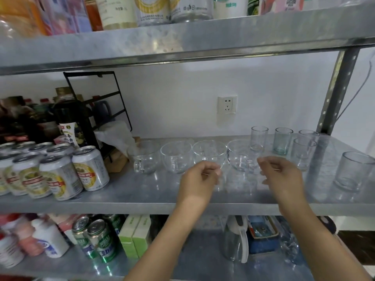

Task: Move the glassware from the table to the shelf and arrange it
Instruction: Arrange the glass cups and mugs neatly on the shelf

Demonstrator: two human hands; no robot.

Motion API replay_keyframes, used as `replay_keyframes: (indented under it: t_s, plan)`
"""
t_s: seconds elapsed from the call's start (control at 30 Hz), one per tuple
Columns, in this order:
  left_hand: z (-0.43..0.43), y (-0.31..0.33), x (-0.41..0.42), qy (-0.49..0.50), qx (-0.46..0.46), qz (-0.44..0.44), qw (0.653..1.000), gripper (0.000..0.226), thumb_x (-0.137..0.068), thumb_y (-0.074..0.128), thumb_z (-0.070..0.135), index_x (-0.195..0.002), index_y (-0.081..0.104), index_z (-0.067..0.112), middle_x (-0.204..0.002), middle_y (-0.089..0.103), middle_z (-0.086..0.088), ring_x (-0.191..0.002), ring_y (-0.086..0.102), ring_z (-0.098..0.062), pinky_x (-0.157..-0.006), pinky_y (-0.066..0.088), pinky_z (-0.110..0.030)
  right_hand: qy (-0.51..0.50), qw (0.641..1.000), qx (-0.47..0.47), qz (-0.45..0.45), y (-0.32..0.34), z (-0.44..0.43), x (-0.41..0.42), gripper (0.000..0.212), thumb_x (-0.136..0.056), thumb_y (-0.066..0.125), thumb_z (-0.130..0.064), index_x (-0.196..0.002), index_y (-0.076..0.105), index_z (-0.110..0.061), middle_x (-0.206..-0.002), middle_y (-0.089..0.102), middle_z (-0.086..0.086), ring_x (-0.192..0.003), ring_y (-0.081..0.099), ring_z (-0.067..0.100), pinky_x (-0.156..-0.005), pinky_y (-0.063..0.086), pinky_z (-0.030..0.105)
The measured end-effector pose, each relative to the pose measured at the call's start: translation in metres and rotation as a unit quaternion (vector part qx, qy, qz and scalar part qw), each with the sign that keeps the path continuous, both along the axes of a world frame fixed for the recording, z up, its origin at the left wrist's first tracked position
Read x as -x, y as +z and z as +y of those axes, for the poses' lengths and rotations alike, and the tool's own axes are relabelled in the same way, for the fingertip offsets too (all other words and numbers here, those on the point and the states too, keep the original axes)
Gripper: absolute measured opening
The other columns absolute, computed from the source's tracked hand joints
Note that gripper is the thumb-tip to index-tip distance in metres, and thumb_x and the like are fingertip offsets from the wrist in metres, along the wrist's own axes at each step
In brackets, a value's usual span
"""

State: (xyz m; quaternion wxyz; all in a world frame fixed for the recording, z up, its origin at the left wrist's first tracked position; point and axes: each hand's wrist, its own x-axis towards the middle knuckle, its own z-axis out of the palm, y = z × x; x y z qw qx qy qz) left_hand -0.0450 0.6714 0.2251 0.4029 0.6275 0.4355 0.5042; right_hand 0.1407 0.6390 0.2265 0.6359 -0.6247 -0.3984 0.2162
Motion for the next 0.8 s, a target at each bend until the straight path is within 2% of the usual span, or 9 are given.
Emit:
replay_keyframes:
  t_s: [0.07, 0.17, 0.43, 0.63, 0.8]
  plan:
    - [0.003, 0.003, 0.013, 0.020, -0.005, -0.027, 0.999, 0.013, -0.087, 0.069, 0.014, -0.084, 0.070, 0.027, -0.075, 0.070, 0.006, -0.069, 0.064, -0.010, -0.075, 0.058, -0.034, 0.025, 0.999, 0.025, 0.000, 0.001, -0.001, 0.007, 0.026, -0.092, 0.064, -0.036, -0.103, 0.069, -0.013, -0.091, 0.070, 0.003, -0.079, 0.066, 0.016, -0.064, 0.050, 0.027]
    - [0.002, 0.005, 0.011, 0.005, 0.010, -0.033, 0.999, 0.014, -0.087, 0.069, 0.011, -0.083, 0.069, 0.024, -0.075, 0.070, 0.003, -0.067, 0.064, -0.012, -0.073, 0.058, -0.032, 0.060, 0.996, 0.060, 0.037, 0.003, -0.001, 0.010, 0.024, -0.092, 0.065, -0.035, -0.094, 0.072, -0.013, -0.084, 0.071, 0.009, -0.071, 0.063, 0.017, -0.062, 0.049, 0.026]
    - [-0.003, 0.001, -0.015, -0.046, 0.030, -0.015, 0.998, 0.016, -0.087, 0.068, 0.008, -0.081, 0.068, 0.023, -0.085, 0.073, -0.010, -0.068, 0.066, -0.016, -0.076, 0.058, -0.035, 0.089, 0.990, 0.073, 0.085, 0.005, 0.009, 0.006, 0.026, -0.091, 0.068, -0.030, -0.089, 0.073, -0.005, -0.091, 0.073, 0.018, -0.070, 0.061, 0.022, -0.064, 0.050, 0.032]
    - [-0.005, 0.003, -0.020, -0.073, 0.032, -0.001, 0.997, 0.010, -0.087, 0.069, 0.014, -0.084, 0.069, 0.022, -0.086, 0.073, -0.010, -0.073, 0.069, -0.016, -0.084, 0.058, -0.043, 0.096, 0.989, 0.068, 0.094, 0.000, 0.012, 0.000, 0.025, -0.090, 0.069, -0.028, -0.085, 0.074, -0.004, -0.092, 0.072, 0.022, -0.069, 0.058, 0.023, -0.065, 0.049, 0.034]
    - [-0.007, 0.008, -0.026, -0.089, 0.034, 0.003, 0.995, 0.009, -0.087, 0.068, 0.014, -0.084, 0.069, 0.022, -0.087, 0.073, -0.009, -0.074, 0.070, -0.016, -0.086, 0.057, -0.043, 0.104, 0.988, 0.063, 0.097, 0.005, 0.006, 0.001, 0.020, -0.091, 0.068, -0.022, -0.089, 0.073, -0.003, -0.093, 0.074, 0.016, -0.071, 0.063, 0.019, -0.062, 0.049, 0.029]
